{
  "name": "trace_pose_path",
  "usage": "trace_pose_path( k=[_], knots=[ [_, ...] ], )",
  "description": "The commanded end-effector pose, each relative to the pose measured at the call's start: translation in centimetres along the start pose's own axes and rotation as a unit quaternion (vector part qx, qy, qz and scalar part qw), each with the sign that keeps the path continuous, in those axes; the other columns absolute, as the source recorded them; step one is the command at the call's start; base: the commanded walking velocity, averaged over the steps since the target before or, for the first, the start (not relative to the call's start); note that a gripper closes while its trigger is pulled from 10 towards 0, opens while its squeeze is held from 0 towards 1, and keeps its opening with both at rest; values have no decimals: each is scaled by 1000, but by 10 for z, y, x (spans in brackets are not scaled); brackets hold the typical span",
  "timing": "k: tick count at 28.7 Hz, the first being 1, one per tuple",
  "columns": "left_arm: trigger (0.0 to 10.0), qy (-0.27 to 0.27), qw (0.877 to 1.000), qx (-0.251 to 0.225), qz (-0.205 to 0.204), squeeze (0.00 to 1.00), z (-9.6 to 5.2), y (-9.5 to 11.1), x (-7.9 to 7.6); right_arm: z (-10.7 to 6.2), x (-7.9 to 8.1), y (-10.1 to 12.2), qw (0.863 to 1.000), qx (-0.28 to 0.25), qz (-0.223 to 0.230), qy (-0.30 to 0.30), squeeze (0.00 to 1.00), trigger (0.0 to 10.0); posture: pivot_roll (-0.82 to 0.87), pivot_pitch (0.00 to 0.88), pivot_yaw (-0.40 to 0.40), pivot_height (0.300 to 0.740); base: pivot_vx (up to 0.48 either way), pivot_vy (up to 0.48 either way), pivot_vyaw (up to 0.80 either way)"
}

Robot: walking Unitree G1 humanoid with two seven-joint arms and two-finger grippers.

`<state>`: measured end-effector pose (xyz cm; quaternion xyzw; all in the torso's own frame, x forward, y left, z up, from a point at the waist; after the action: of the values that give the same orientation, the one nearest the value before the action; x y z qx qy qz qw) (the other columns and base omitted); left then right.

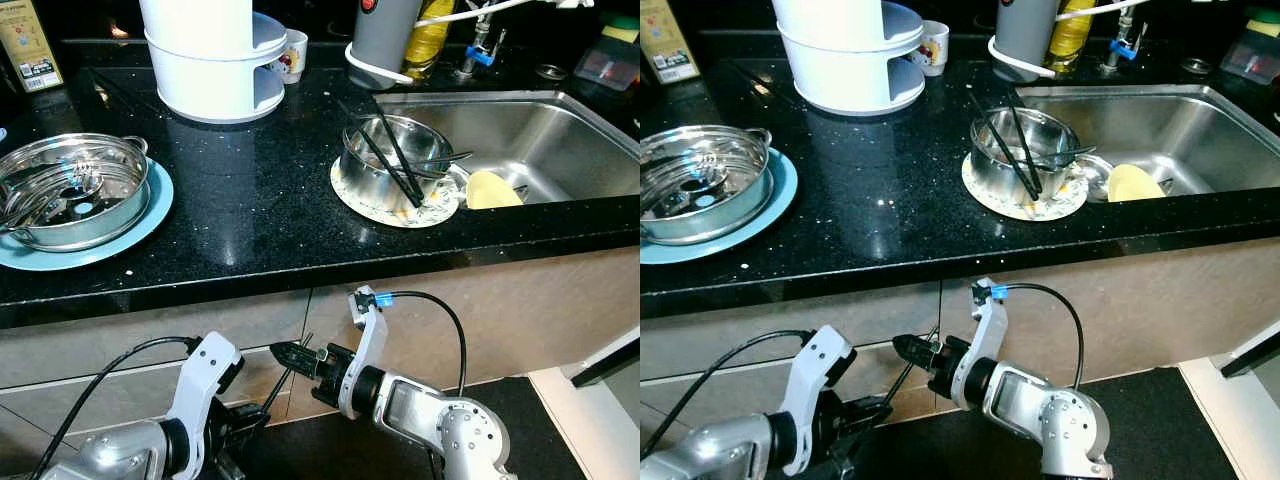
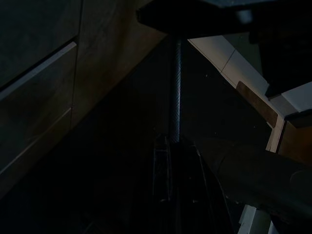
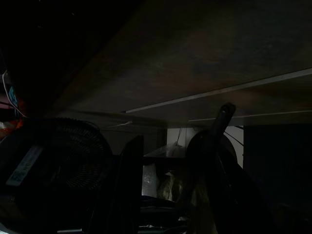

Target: Kitchen organization

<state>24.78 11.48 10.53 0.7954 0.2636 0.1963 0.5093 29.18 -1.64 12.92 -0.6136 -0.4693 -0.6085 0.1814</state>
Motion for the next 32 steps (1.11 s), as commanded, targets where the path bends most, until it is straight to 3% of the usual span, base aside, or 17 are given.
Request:
trace_pose_path(
  k=[1, 7, 9, 11, 13, 14, 16, 27, 28, 29, 30, 31, 32],
  knots=[
    [0, -8, 1000, 7, -5, 0, 4, -6, -4, 9, 5, -25, 998, 24, 46, 21, 0, 10000, -84, 230, -81, 740, 0, 0, 0],
    [0, -3, 1000, 6, -1, 0, 7, -5, -2, 10, 5, -26, 998, 27, 48, 24, 0, 9608, -84, 230, -81, 740, 0, 0, 0],
    [0, -2, 1000, 4, 0, 0, 8, -4, -1, 10, 6, -26, 998, 28, 49, 24, 0, 7608, -84, 230, -81, 740, 0, 0, 0],
    [0, -2, 1000, 4, 0, 0, 9, -4, -1, 9, 6, -26, 998, 28, 49, 25, 0, 7608, -84, 230, -81, 740, 0, 0, 0],
    [0, -1, 1000, 3, 1, 0, 10, -3, 0, 9, 7, -28, 998, 32, 50, 28, 0, 8235, -84, 230, -81, 740, 0, 0, 0],
    [0, -1, 1000, 1, 2, 0, 11, -2, 1, 9, 7, -29, 998, 36, 49, 29, 0, 9020, -84, 230, -81, 740, 0, 0, 0],
    [0, -2, 1000, -1, 3, 0, 12, -1, 1, 9, 7, -31, 998, 41, 48, 28, 0, 9412, -84, 230, -81, 740, 0, 0, 0],
    [0, -8, 1000, -7, 5, 0, 14, 3, 0, 10, 6, -35, 997, 55, 45, 20, 0, 9373, -84, 230, -81, 740, 0, 0, 0],
    [0, -9, 1000, -7, 5, 0, 14, 3, 0, 10, 6, -36, 997, 57, 45, 21, 0, 4745, -84, 230, -81, 740, 0, 0, 0],
    [0, -9, 1000, -7, 5, 0, 14, 3, 0, 10, 6, -36, 997, 57, 45, 21, 0, 4745, -84, 230, -81, 740, 0, 0, 0],
    [0, -10, 1000, -8, 6, 0, 14, 4, 0, 10, 6, -36, 997, 58, 46, 21, 0, 2980, -84, 230, -81, 740, 0, 0, 0],
    [0, -10, 1000, -8, 6, 0, 14, 4, 0, 10, 6, -36, 997, 58, 46, 21, 0, 2980, -84, 230, -81, 740, 0, 0, 0],
    [0, -11, 1000, -9, 6, 0, 14, 4, 0, 10, 6, -36, 997, 59, 46, 21, 0, 549, -84, 230, -81, 740, 0, 0, 0]
  ],
)
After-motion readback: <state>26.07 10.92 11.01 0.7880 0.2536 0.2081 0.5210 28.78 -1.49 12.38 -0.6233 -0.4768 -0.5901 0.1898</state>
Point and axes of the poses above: a point about 5 cm out from each wrist's last joint towards the gripper, its own z axis pointing out of the wrist towards the gripper, its own y axis along the axis of the wrist's last joint, x = y × z, the point moved 5 cm from there along z, pointing out of the wrist towards the gripper, and after that the axes turned 14 degrees about z, right-handed, at the moved point
